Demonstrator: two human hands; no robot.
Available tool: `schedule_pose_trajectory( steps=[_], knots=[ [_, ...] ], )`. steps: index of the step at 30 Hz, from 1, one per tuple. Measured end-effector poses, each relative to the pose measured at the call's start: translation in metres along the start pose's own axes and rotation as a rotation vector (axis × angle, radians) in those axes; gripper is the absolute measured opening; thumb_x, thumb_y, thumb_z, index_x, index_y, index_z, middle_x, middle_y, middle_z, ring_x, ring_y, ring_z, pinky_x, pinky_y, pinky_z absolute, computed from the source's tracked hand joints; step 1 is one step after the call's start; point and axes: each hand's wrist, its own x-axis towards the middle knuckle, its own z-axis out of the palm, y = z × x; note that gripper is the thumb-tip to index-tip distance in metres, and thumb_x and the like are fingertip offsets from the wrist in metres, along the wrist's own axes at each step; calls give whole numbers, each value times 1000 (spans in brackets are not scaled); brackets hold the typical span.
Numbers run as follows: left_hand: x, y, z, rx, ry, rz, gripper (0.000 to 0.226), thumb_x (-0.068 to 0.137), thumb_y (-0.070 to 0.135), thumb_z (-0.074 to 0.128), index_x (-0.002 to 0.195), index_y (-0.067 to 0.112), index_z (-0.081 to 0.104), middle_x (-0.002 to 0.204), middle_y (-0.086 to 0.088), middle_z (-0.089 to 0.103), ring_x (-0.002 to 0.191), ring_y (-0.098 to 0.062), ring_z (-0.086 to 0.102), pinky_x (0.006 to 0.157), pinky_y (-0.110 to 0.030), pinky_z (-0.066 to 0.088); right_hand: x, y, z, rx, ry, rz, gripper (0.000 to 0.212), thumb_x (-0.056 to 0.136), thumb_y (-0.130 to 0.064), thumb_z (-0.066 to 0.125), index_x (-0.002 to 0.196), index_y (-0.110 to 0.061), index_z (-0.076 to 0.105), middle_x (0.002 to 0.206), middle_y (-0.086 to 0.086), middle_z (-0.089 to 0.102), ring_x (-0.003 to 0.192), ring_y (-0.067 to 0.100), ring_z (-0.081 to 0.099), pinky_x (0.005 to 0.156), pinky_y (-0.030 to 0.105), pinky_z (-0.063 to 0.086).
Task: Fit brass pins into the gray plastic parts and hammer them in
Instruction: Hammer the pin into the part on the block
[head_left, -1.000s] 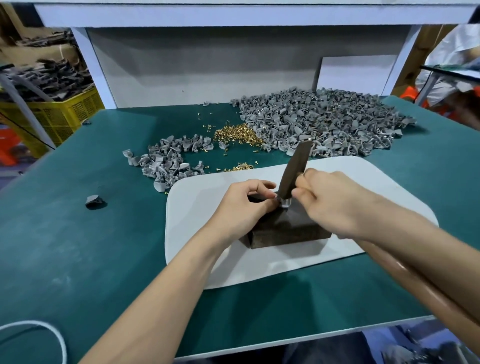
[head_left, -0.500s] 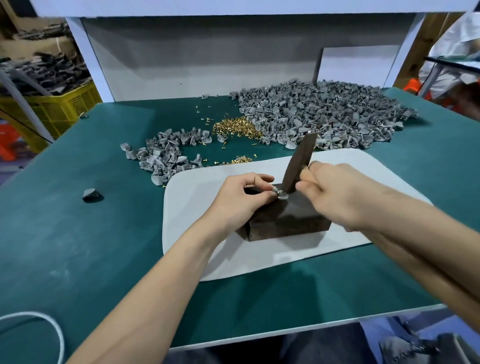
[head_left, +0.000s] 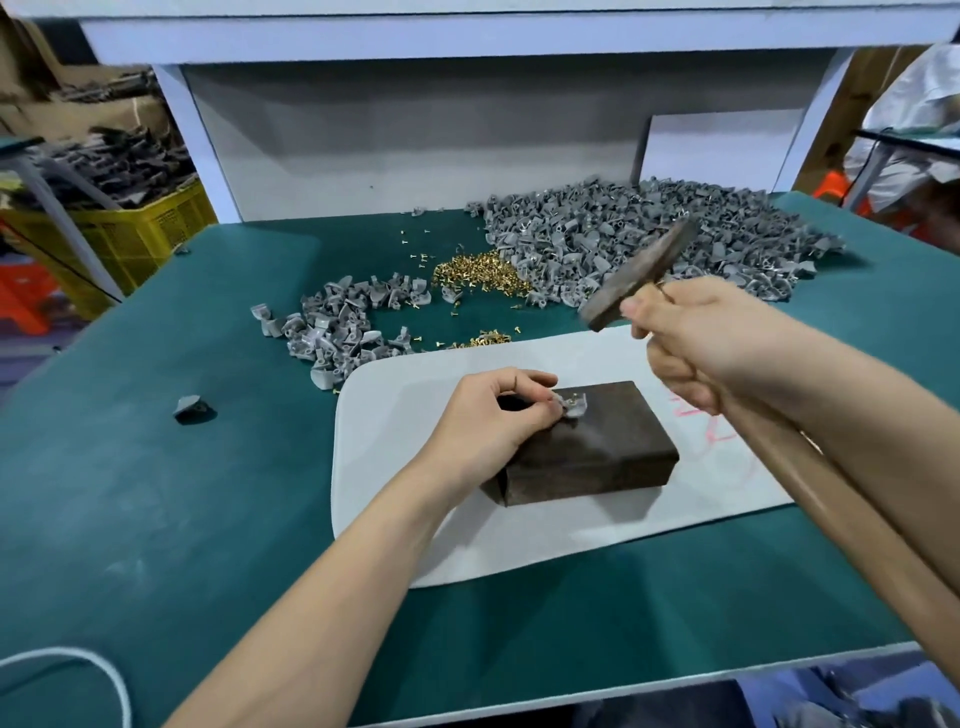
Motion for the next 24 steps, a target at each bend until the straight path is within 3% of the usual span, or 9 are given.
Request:
schedule_pose_trajectory(
  steps=[3,7,16,21,24],
  knots=[
    [1,-3,0,5,16,0,22,82,10,70,64,21,66,103,12,68,88,6,63,82,-14,47,12,12,-4,256,-66,115,27,101,-27,39,79,-11,40,36,-3,31,25,11,25,33,12,23],
    [3,-3,1,25,41,7,22,83,15,71,63,22,65,101,13,69,87,5,63,79,-11,46,9,26,1,282,-148,113,28,100,-28,41,80,-9,43,39,0,31,25,12,25,32,15,24],
    [0,0,1,129,48,104,18,79,1,69,72,14,58,101,-2,71,92,-13,67,87,-26,51,-15,15,9,-72,-169,10,29,101,-26,38,77,-9,40,39,0,34,23,14,29,30,15,23],
    [0,-1,1,172,51,91,23,78,1,69,71,19,57,101,1,70,93,-15,66,89,-30,51,-20,7,11,-242,-38,-79,32,98,-29,42,72,-12,35,36,-4,37,22,16,33,28,17,24],
    [-1,0,1,152,57,91,23,79,1,71,70,17,57,97,3,69,84,-12,66,83,-27,52,-19,2,23,-464,-30,-75,34,100,-31,40,70,-15,35,58,2,45,26,17,39,27,20,28]
  ],
)
